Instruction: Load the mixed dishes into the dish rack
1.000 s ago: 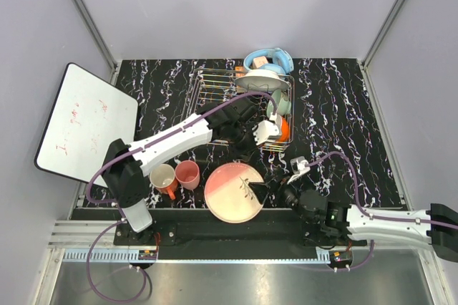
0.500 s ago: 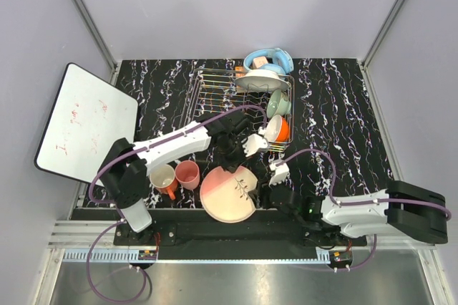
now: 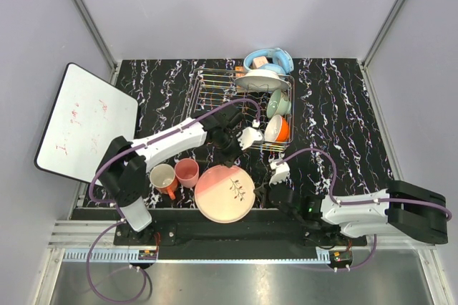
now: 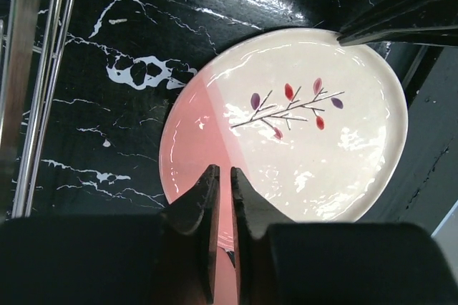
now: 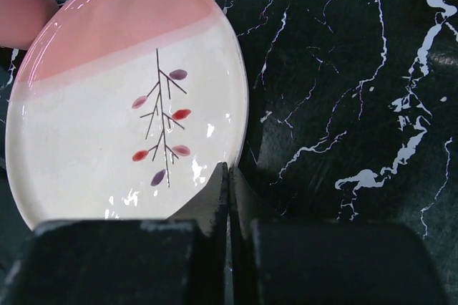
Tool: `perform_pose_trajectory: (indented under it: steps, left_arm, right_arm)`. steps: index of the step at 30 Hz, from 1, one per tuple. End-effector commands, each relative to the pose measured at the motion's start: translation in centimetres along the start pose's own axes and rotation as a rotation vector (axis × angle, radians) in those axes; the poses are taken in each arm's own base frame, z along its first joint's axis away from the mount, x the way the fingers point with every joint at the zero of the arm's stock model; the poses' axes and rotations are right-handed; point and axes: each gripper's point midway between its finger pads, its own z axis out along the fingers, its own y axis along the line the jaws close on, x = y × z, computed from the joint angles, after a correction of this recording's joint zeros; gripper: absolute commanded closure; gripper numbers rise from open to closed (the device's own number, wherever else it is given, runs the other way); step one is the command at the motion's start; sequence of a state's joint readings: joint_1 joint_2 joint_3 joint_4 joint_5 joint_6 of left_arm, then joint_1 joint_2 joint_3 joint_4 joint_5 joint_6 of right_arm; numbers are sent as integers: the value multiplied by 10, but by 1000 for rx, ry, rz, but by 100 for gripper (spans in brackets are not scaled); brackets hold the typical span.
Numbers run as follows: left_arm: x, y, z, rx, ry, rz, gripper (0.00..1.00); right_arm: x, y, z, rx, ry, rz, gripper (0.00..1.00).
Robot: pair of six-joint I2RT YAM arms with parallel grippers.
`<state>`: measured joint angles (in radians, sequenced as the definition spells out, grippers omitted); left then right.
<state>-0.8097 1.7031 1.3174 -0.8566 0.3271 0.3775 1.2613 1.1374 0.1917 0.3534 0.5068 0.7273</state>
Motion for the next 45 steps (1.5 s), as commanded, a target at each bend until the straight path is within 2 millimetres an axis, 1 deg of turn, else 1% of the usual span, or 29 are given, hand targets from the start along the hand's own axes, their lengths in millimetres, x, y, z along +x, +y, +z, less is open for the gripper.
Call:
perform_pose_trajectory:
  steps: [1, 4, 5, 6, 10, 12, 13, 15, 16, 17, 20, 23, 26, 27, 33, 34, 36, 37, 39, 40, 41, 43, 44, 45]
  left_arm:
    - [-8, 9, -6, -38, -43, 21, 81]
    - [-7, 10, -5, -41, -38, 23, 76]
    - [-6, 10, -5, -43, -34, 22, 73]
    - [-6, 10, -4, -44, -36, 23, 72]
    - [-3, 11, -1, -41, -28, 18, 69]
    - [-2, 11, 1, -43, -25, 21, 69]
    - [-1, 12, 2, -42, -21, 18, 69]
    - [0, 12, 3, -39, -18, 18, 69]
    - [1, 12, 3, -39, -16, 18, 69]
    - [4, 12, 6, -41, -7, 20, 69]
    - [15, 17, 15, -57, 26, 6, 71]
    - [24, 20, 24, -70, 49, 4, 71]
    - [33, 27, 33, -98, 69, 5, 71]
    - [34, 28, 35, -103, 74, 4, 71]
    - [40, 36, 45, -116, 93, -3, 71]
    - [41, 37, 46, -118, 95, -5, 71]
    - [43, 39, 49, -121, 96, -6, 71]
    - [44, 39, 49, -124, 97, -8, 71]
    - [42, 40, 49, -129, 90, -7, 71]
    - [41, 41, 47, -131, 84, -10, 71]
    - [40, 42, 46, -135, 82, -9, 71]
    - [38, 43, 42, -148, 73, -7, 70]
    - [37, 43, 41, -151, 69, -6, 70]
    - [37, 44, 39, -158, 68, -3, 70]
  right_arm:
    - [-12, 12, -3, -31, -24, 26, 100]
    - [-15, 13, -5, -40, -28, 6, 100]
    - [-17, 14, -6, -44, -33, 2, 100]
    - [-20, 15, -8, -50, -40, -6, 100]
    - [-38, 21, -17, -76, -84, -11, 100]
    - [-39, 18, -21, -68, -83, -5, 100]
    - [-37, 17, -21, -61, -78, -3, 92]
    - [-27, 12, -19, -45, -40, 7, 67]
    - [-23, 11, -18, -39, -27, 11, 59]
    - [-17, 9, -16, -27, -8, 24, 54]
    - [-10, 7, -11, -6, 17, 29, 51]
    - [-5, 11, -7, -9, 39, 16, 53]
    - [-5, 15, -6, -24, 45, 14, 56]
    - [-4, 15, -6, -29, 47, 14, 60]
    - [-1, 16, -5, -33, 56, 10, 63]
    - [0, 16, -4, -33, 60, 12, 66]
    - [4, 16, -3, -31, 76, 10, 69]
    - [5, 16, -2, -27, 80, 11, 75]
    - [10, 17, 0, -26, 100, 10, 81]
    - [11, 17, 1, -25, 106, 7, 83]
    - [17, 15, 2, -13, 123, 2, 88]
    - [19, 17, 4, -13, 136, -2, 92]
    - [23, 15, 5, -8, 153, -9, 98]
    - [22, 17, 6, -8, 153, -9, 100]
